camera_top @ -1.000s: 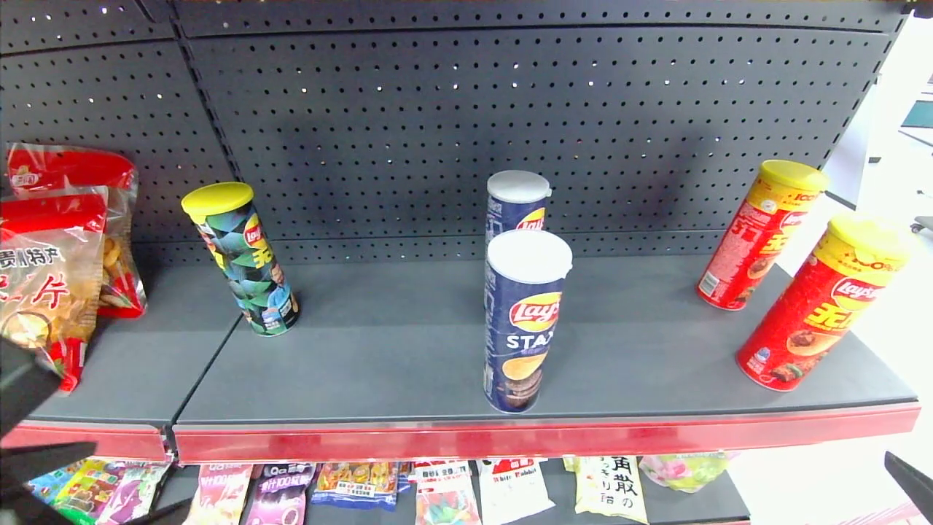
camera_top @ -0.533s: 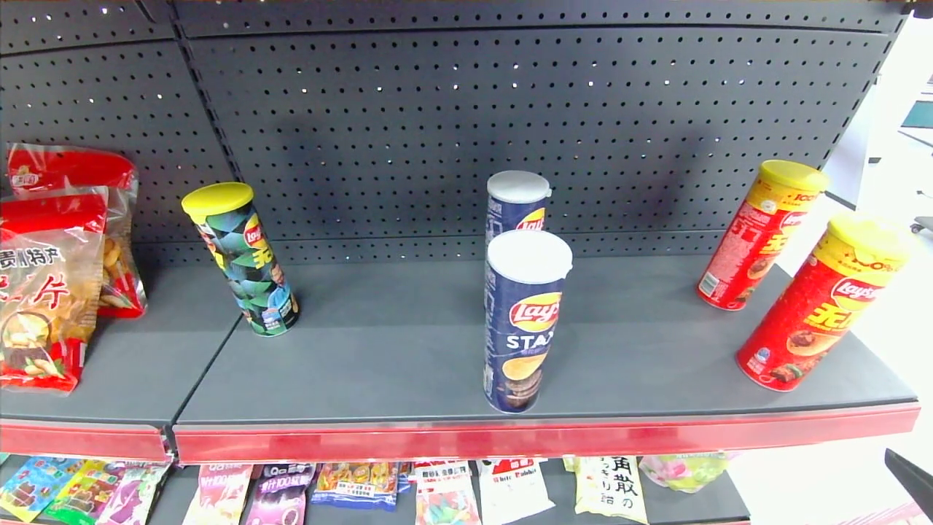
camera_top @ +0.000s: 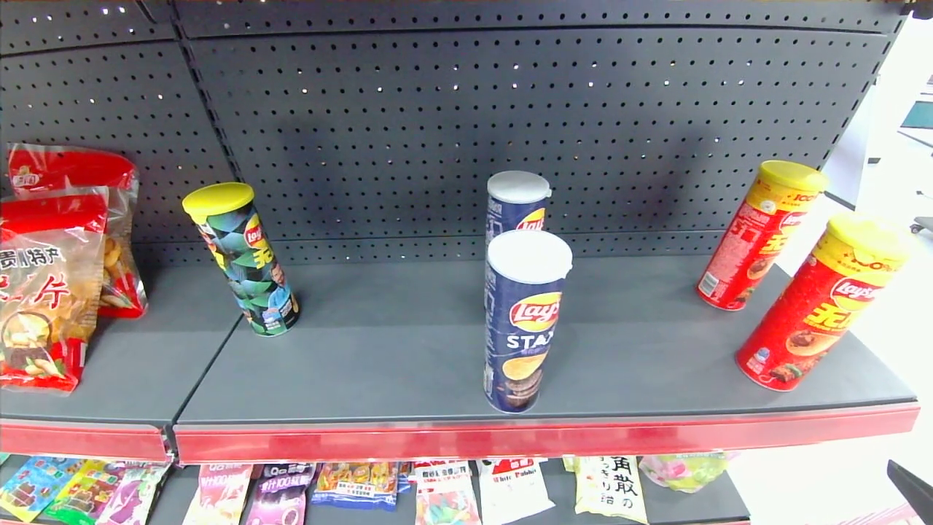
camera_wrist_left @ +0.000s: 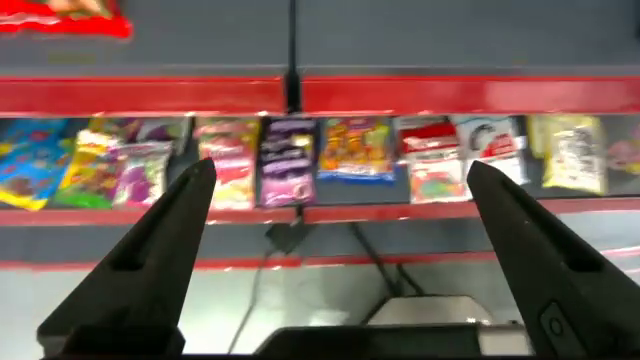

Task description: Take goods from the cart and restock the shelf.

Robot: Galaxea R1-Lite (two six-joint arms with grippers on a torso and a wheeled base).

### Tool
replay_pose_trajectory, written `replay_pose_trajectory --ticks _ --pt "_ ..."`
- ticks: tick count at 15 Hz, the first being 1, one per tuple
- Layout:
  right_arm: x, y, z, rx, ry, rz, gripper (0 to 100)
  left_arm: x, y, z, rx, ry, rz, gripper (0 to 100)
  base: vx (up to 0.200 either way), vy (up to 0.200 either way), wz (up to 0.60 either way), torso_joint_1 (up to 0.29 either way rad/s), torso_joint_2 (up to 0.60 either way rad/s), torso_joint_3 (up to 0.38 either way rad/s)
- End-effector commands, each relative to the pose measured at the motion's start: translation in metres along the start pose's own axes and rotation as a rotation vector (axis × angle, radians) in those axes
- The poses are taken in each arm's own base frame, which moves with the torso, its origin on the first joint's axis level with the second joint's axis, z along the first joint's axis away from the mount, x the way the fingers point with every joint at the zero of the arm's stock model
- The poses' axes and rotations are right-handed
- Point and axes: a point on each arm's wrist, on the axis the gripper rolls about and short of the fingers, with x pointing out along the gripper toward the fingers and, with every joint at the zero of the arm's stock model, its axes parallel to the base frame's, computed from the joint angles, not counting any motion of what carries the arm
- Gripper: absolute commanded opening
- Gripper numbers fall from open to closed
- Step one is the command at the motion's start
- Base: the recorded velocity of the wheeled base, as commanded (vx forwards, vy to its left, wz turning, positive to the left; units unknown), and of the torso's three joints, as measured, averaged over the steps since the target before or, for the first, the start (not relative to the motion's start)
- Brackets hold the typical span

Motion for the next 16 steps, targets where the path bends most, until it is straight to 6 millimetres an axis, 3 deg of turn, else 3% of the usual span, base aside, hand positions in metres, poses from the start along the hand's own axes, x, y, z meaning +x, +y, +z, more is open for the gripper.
replay_pose_trajectory --ticks 1,4,8,13,16 --pt "0.0 0.0 -0.001 -0.001 0.0 -0.002 100 0.007 0.0 -0.003 0.019 0.043 0.074 100 0.0 0.0 0.0 0.0 0.0 0.0" --pt "-0.002 0.0 -0.002 -0.003 -0.011 -0.001 100 0.014 0.006 -0.028 0.05 0.065 0.276 100 0.0 0.0 0.0 0.0 0.0 0.0" --pt "-0.002 0.0 -0.002 -0.011 -0.009 -0.002 100 0.006 0.012 -0.057 0.168 -0.028 0.161 100 0.0 0.0 0.0 0.0 0.0 0.0" --pt "-0.001 0.0 -0.002 -0.019 -0.001 0.003 100 0.005 0.014 -0.066 0.205 -0.055 0.143 100 0.0 0.0 0.0 0.0 0.0 0.0" --pt "0.0 0.001 -0.005 -0.042 0.007 0.006 100 0.005 0.014 -0.067 0.202 -0.064 0.143 100 -0.2 0.0 0.0 0.006 0.0 0.004"
